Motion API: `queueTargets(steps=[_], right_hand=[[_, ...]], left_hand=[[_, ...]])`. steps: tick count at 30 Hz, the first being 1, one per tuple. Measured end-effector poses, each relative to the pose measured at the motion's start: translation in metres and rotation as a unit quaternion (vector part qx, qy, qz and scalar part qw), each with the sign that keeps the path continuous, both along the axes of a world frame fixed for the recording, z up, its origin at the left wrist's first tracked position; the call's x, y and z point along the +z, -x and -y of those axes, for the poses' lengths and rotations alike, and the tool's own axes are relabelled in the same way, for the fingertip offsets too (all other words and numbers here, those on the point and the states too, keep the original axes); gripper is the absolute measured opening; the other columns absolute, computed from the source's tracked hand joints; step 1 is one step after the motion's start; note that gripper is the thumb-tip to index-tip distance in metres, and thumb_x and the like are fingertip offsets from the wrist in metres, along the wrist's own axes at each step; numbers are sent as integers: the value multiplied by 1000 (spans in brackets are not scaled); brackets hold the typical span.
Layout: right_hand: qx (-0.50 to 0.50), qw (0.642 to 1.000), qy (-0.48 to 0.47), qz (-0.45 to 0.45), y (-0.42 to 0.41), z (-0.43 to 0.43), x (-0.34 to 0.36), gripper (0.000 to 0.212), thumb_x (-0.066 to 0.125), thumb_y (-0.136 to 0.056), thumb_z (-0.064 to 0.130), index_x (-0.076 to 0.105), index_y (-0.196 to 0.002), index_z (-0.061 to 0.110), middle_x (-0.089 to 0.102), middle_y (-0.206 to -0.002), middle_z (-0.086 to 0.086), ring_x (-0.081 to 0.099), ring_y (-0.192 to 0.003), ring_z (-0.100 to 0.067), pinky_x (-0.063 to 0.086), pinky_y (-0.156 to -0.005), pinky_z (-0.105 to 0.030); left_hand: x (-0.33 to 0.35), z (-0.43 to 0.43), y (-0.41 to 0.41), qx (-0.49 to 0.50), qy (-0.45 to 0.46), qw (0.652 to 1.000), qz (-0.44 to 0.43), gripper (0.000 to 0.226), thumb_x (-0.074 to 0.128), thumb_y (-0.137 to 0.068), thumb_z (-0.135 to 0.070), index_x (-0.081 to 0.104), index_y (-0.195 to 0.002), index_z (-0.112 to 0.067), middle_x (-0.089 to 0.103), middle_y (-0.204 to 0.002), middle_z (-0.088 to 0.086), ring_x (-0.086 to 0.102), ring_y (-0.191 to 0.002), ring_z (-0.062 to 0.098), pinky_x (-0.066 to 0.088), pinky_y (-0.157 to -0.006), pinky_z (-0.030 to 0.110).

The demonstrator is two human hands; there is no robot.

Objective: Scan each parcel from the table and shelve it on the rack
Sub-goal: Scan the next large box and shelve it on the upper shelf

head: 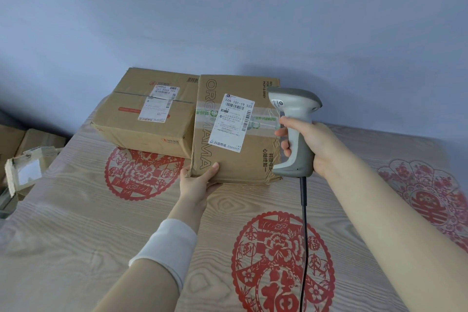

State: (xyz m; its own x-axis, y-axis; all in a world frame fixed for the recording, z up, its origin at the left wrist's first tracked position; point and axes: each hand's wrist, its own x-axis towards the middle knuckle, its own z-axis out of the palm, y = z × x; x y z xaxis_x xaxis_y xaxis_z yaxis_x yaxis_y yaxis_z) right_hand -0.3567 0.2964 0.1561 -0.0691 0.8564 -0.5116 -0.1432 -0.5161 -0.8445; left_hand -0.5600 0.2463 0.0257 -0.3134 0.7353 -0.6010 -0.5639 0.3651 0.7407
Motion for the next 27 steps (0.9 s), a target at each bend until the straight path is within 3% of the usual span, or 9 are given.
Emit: queueTargets(steps=[4,8,13,16,22,27], right_hand=[[-3,999,-21,25,-6,24,14,14,64,-88,18,62,-82,5,68,-64,-3,51,-39,-11,42,-41,-21],[-20,996,-55,61,-12,59,41,19,65,-88,20,63,-77,4,66,-62,-5,50,-40,-13,42,-42,-22],[-72,989,-84,94,-12,104,67,28,65,-88,20,63,-65,4,61,-69,-14,49,-39,-14,42,-45,-23],[-72,988,-91,105,-6,126,77,27,64,-88,21,63,-69,4,60,-65,-13,48,-39,-15,41,-44,-23],[-77,983,-123,109,16,150,100,15,63,-90,17,59,-81,5,62,-61,-1,50,-38,-11,41,-41,-21],[-60,975,-168,130,26,160,129,13,63,-90,17,58,-81,9,62,-64,-1,51,-40,-12,41,-43,-24]], left_hand=[[11,13,-17,22,-36,999,16,46,68,-82,1,40,-117,-7,60,-105,9,64,-85,20,54,-85,48],[32,23,-33,27,-54,998,35,41,70,-80,1,42,-109,-8,62,-98,6,65,-84,17,58,-77,42],[45,51,-33,5,-70,994,78,40,66,-84,1,41,-114,-7,60,-101,6,63,-86,17,59,-75,41],[51,72,-31,9,-86,992,96,38,65,-85,2,40,-111,-8,61,-102,8,64,-86,19,60,-70,38],[85,85,-34,27,-144,984,98,30,64,-86,1,44,-104,-11,63,-104,6,66,-88,18,54,-84,40],[113,84,-33,55,-170,981,81,29,66,-84,0,46,-95,-19,60,-118,11,62,-107,28,54,-81,37]])
